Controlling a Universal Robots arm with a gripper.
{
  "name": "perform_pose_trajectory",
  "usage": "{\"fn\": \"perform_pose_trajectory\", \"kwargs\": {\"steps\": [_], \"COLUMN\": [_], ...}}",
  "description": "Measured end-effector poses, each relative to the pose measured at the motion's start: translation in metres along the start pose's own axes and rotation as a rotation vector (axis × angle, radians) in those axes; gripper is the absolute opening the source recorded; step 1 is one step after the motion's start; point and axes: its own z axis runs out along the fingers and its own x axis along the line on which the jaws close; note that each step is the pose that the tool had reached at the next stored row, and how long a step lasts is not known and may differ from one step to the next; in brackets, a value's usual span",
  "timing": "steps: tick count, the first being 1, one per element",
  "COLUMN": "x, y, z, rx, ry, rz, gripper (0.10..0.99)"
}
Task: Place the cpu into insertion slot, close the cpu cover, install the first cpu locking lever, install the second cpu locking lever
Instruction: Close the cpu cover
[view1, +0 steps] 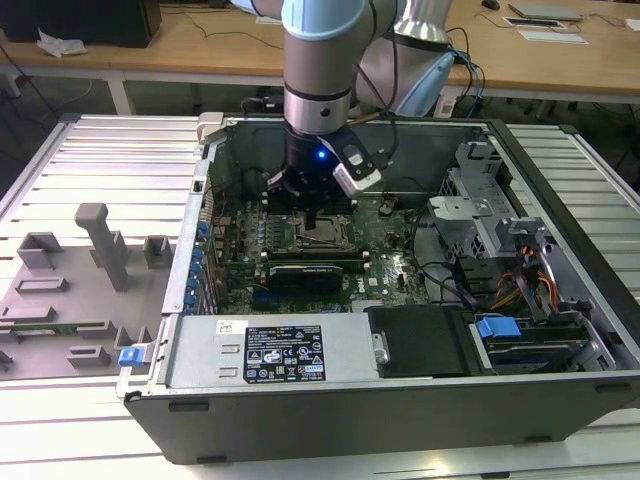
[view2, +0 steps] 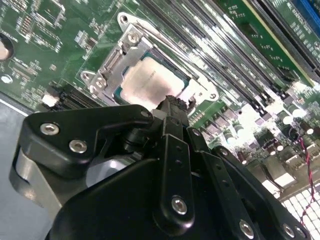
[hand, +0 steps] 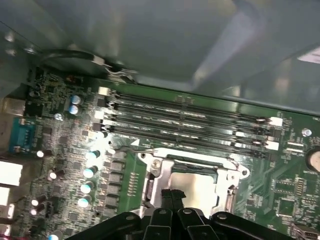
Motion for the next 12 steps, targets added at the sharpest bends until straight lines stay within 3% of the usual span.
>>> {"fn": "perform_pose_trajectory", "kwargs": {"steps": [4,6,12], "x": [-0.0143,-0.0150,-0.0153], "y": [-0.0044,-0.0045,-0.0040], "z": [0.0000,-0.0012,-0.0205], "rx": [0.000,0.000,0.000], "ry": [0.0026,0.0030,0.0024], "rz": [0.000,0.003,0.025], "gripper": [0.106,0.106,0.106]}}
